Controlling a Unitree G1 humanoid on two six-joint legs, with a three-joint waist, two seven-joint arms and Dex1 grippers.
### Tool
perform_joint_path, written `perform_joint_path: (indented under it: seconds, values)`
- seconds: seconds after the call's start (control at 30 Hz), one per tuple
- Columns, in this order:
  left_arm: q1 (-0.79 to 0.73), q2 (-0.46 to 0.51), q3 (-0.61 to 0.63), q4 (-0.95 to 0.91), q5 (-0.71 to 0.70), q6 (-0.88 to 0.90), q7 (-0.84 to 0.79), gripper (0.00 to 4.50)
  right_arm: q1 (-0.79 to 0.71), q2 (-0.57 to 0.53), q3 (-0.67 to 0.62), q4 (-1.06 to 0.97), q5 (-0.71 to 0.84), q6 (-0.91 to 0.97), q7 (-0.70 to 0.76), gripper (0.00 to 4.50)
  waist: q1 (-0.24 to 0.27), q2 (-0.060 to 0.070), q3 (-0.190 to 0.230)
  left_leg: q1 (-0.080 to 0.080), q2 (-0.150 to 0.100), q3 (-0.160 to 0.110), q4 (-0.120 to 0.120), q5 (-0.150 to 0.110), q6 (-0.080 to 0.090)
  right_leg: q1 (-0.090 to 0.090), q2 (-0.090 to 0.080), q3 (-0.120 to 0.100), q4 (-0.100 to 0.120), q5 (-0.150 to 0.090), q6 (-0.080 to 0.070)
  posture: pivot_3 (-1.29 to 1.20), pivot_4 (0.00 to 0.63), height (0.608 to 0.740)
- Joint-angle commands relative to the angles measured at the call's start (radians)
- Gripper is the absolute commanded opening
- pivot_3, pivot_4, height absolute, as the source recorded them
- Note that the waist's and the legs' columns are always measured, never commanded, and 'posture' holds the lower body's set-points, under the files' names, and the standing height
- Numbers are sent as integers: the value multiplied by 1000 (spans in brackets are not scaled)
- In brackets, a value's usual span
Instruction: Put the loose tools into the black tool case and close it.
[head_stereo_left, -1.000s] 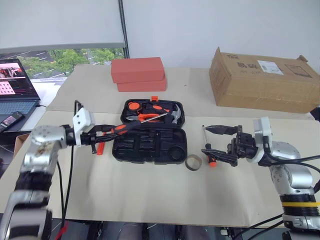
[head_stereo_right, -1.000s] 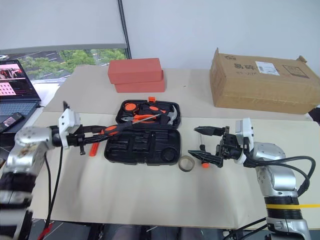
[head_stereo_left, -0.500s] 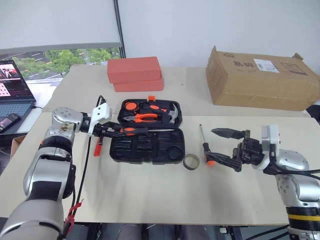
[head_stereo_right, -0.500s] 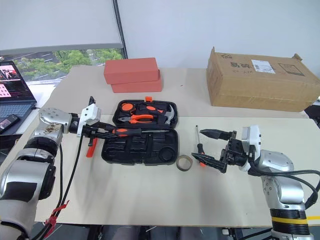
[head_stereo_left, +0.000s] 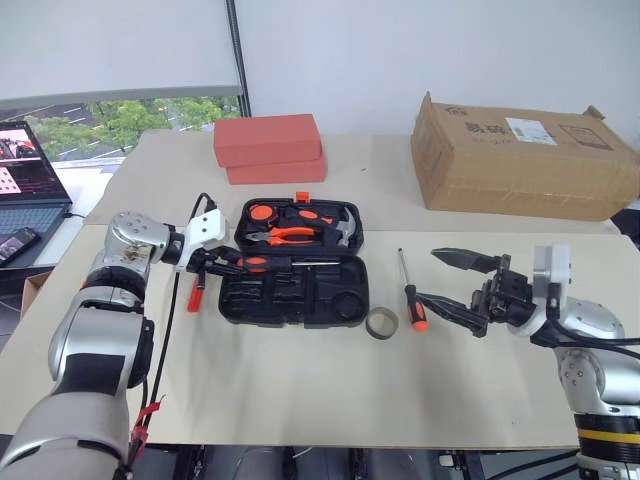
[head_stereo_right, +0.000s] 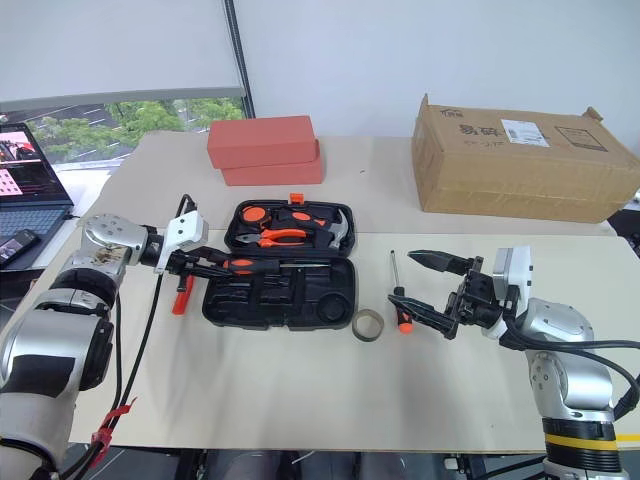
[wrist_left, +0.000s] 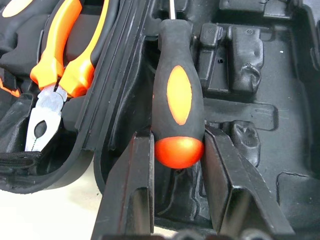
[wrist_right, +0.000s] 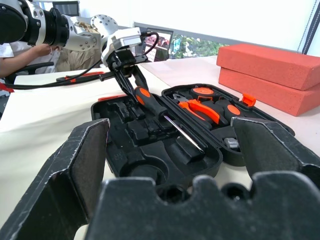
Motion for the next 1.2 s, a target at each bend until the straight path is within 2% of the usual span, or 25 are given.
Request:
perform_joint_path:
  seconds: [0.03, 0.2, 0.27, 0.5, 0.6, 0.73, 0.83, 0.93, 1.0, 1.2]
  values:
    - [-33, 21, 40, -3, -6, -4, 68, 2040, -1, -6, -14, 1, 3, -34, 15, 4500, -1, 0, 0, 0, 0, 0, 0, 0, 0, 0, 0, 0, 0, 0, 0, 0, 150, 712]
    - [-49, 28, 102, -19, -53, -28, 48, 3904, 2, -5, -12, 2, 4, -36, 21, 4500, -2, 0, 0, 1, 0, 0, 0, -1, 1, 0, 0, 0, 1, 0, 0, 0, 150, 712]
    - [-57, 31, 138, -30, -86, -25, 23, 4461, 2, -2, -8, -4, 4, -33, 15, 4500, -3, 0, 0, 1, 0, 0, 0, 1, -2, 0, 0, 0, 1, 0, 0, 0, 150, 712]
    - [-46, -8, 224, -75, -175, 33, -25, 4461, -3, 4, 2, -9, 2, -28, 2, 4500, -7, 0, 0, 1, 0, 1, 0, 1, -2, 0, 0, 1, 1, 0, 0, 0, 150, 712]
    - [15, -54, 206, -116, -174, 20, -45, 3783, -10, 3, 7, -6, -1, -25, -1, 4500, -5, 0, 0, 1, 0, 1, 1, 1, -2, 1, -1, 1, 1, 0, 0, 0, 150, 712]
    - [59, -100, 184, -123, -144, -7, 40, 2239, -11, 0, 12, -5, 0, -25, 0, 4500, -7, 0, 0, 2, -1, 1, 1, 1, -3, 1, -1, 2, 2, 0, 0, 0, 150, 712]
    - [73, -121, 153, -109, -99, -2, 126, 907, -12, -5, 11, -3, 0, -27, 3, 4500, -8, -1, 1, 2, -1, 1, 1, 2, -3, 1, 0, 2, 2, 0, 0, 0, 150, 712]
    - [79, -135, 101, -96, -37, 0, 200, 51, -10, -6, 8, -2, -3, -28, 5, 4500, -8, -1, 1, 3, -1, 1, 0, 1, -3, 1, 0, 3, 2, 0, 0, 0, 150, 712]
    - [77, -141, 89, -87, -19, 9, 237, 51, -7, -6, 7, -4, -4, -28, 6, 4500, -7, -1, 1, 3, -1, 1, 0, 1, -2, 2, -1, 2, 2, 0, 0, 0, 150, 712]
    - [92, -142, 19, -83, 41, -37, 204, 51, 5, -6, 3, -21, -7, -27, -8, 4500, -7, -1, 1, 3, -1, 1, 1, 1, -2, 2, -1, 2, 2, 0, 0, 0, 150, 712]
